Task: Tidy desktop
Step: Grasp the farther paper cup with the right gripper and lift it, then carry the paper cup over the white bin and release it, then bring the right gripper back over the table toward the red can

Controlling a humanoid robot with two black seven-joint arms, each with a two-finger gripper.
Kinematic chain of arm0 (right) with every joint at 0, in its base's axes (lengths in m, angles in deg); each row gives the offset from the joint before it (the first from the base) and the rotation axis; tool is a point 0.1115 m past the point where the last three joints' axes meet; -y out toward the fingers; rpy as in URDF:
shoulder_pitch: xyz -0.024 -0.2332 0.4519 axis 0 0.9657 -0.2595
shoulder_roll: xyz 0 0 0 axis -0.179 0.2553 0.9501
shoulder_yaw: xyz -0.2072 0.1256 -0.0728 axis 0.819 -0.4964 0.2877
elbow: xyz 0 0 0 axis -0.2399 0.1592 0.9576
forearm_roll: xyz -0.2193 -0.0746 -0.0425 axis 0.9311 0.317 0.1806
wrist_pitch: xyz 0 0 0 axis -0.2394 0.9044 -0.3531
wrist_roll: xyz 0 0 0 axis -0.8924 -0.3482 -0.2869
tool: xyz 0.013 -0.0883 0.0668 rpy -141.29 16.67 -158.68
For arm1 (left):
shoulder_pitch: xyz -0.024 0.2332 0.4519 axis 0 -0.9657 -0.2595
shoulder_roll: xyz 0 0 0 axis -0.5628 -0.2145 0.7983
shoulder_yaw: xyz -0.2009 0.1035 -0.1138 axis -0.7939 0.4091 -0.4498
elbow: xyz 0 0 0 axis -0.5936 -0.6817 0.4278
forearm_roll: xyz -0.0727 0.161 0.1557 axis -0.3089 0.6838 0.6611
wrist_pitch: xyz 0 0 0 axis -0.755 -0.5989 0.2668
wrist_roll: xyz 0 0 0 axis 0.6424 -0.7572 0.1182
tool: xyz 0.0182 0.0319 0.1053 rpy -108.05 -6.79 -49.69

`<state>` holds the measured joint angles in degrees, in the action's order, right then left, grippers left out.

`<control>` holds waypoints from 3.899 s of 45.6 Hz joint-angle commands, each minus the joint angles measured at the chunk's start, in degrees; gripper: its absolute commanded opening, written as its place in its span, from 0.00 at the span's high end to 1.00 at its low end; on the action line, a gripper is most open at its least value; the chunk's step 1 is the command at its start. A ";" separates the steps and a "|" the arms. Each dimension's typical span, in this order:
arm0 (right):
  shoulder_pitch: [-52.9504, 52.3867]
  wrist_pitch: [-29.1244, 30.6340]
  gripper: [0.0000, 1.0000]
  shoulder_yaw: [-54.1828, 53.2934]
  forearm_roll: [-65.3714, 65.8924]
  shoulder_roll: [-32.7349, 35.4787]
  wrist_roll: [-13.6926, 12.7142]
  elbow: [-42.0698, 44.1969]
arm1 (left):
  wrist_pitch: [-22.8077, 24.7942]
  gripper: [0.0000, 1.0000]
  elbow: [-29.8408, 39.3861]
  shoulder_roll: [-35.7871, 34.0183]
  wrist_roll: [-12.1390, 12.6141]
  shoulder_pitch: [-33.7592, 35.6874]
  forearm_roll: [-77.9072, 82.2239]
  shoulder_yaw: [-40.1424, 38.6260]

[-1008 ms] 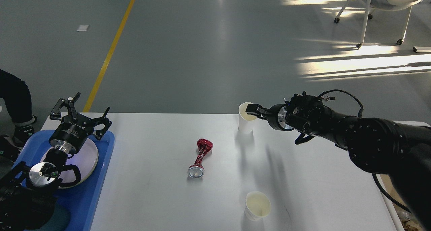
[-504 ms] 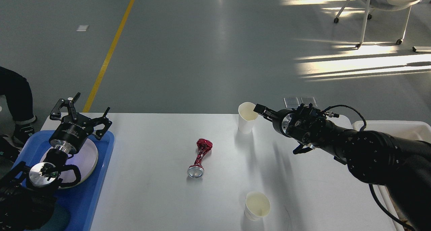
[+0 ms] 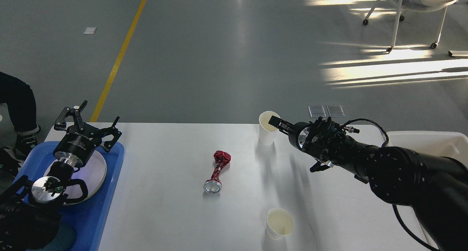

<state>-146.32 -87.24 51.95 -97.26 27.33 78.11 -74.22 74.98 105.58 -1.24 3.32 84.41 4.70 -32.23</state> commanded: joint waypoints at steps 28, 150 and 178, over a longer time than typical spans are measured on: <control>2.29 -0.34 0.28 -1.18 -0.09 -0.63 -0.09 0.78 | 0.00 0.04 0.00 0.00 0.02 0.00 0.00 0.00; 10.20 -2.63 0.18 0.05 0.17 42.88 -0.01 -7.40 | 0.00 0.04 0.00 0.00 0.02 0.00 -0.09 0.00; -12.19 3.34 0.00 7.33 -0.18 34.45 -0.01 -18.90 | 0.00 0.04 0.00 0.00 -0.07 0.00 -0.09 0.00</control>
<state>-149.80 -86.21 53.73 -97.34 66.47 78.17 -89.69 74.98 105.60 -1.24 3.34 84.41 4.64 -32.23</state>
